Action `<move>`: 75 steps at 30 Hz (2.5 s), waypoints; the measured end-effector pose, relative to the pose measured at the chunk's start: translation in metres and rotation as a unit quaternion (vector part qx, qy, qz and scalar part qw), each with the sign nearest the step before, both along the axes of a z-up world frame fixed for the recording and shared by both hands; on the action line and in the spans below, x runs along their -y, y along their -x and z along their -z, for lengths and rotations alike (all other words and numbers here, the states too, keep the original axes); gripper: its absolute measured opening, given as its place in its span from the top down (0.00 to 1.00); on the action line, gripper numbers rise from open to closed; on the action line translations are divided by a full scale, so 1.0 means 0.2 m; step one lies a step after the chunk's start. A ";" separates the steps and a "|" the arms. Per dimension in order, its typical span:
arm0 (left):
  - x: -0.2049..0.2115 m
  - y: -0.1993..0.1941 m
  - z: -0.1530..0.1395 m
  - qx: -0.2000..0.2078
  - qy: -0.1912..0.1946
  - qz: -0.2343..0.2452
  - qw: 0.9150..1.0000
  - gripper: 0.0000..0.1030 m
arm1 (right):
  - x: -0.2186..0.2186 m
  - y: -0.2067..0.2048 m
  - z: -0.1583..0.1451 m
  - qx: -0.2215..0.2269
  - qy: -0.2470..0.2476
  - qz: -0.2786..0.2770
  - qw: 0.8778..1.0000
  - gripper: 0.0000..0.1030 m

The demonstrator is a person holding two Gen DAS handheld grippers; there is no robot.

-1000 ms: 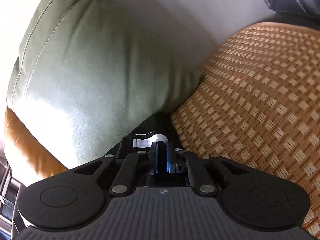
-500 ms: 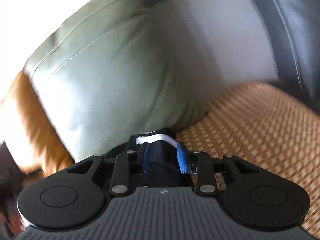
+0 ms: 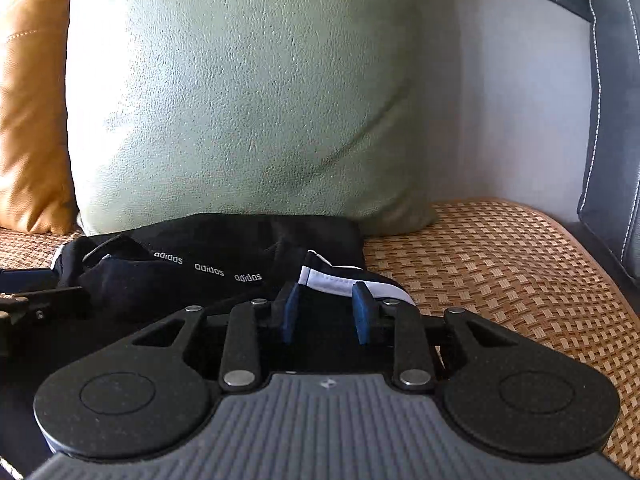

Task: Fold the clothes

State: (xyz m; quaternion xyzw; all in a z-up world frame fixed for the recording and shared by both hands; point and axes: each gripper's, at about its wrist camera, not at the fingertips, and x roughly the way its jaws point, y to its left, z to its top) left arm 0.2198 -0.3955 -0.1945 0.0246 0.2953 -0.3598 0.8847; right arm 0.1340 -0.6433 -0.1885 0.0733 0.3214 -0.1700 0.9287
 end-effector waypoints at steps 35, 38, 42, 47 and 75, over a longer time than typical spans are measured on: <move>-0.21 0.32 -0.09 -0.040 0.004 -0.057 0.998 0.06 | -0.23 0.52 -0.13 0.042 -0.034 0.002 0.999 0.20; -0.28 0.48 -0.17 -0.036 -0.032 -0.063 0.997 0.05 | -0.27 0.65 -0.24 0.036 -0.066 -0.015 0.997 0.14; -0.38 0.69 -0.27 -0.064 -0.051 -0.089 0.993 0.04 | -0.34 0.89 -0.38 0.023 -0.113 -0.029 0.993 0.03; -0.49 0.95 -0.43 -0.083 -0.032 -0.103 0.991 0.01 | -0.42 1.15 -0.53 0.003 -0.119 -0.040 0.992 0.01; -0.22 1.04 -0.55 -0.024 -0.061 -0.122 0.990 0.00 | -0.47 1.22 -0.67 -0.025 -0.038 -0.067 0.997 0.01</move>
